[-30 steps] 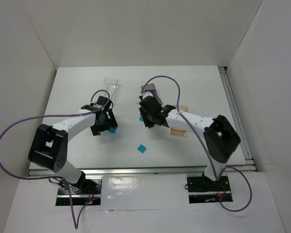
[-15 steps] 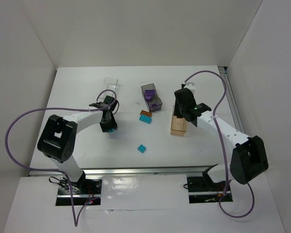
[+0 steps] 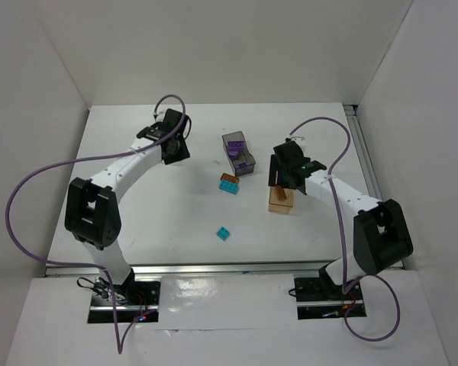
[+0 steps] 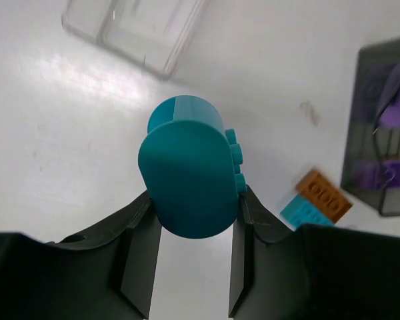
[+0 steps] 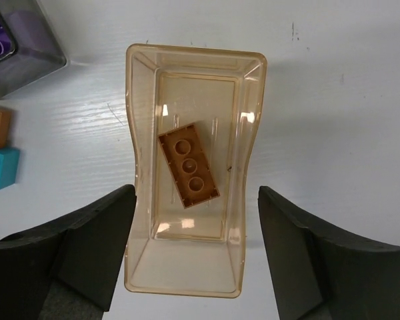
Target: Sort the legos into containers by color
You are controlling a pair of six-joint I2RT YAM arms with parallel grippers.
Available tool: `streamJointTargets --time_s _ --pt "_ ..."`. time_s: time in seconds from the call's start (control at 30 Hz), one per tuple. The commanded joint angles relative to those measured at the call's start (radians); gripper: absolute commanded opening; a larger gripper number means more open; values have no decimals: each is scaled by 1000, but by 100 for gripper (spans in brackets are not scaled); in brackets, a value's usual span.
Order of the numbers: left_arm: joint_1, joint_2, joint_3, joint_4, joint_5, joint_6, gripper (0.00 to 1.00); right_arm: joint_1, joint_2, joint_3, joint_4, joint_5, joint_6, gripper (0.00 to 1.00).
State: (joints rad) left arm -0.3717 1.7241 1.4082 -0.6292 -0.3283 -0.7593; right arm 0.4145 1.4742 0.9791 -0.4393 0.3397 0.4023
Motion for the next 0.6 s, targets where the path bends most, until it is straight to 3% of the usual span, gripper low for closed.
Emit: streamJointTargets --time_s 0.0,0.27,0.37,0.5,0.53,0.57 --pt "42 92 129 -44 -49 74 32 15 -40 30 1 45 13 82" --pt "149 350 486 -110 18 132 29 136 -117 21 1 36 13 84" --pt "171 449 604 -135 58 146 34 185 -117 21 -9 36 26 84" --pt "171 509 687 -165 58 166 68 269 -103 44 -18 -16 26 87" --pt "171 519 698 -178 58 166 80 312 -103 44 -18 -36 11 88" --pt "181 519 698 -178 69 166 83 334 -91 53 9 -57 -3 89"
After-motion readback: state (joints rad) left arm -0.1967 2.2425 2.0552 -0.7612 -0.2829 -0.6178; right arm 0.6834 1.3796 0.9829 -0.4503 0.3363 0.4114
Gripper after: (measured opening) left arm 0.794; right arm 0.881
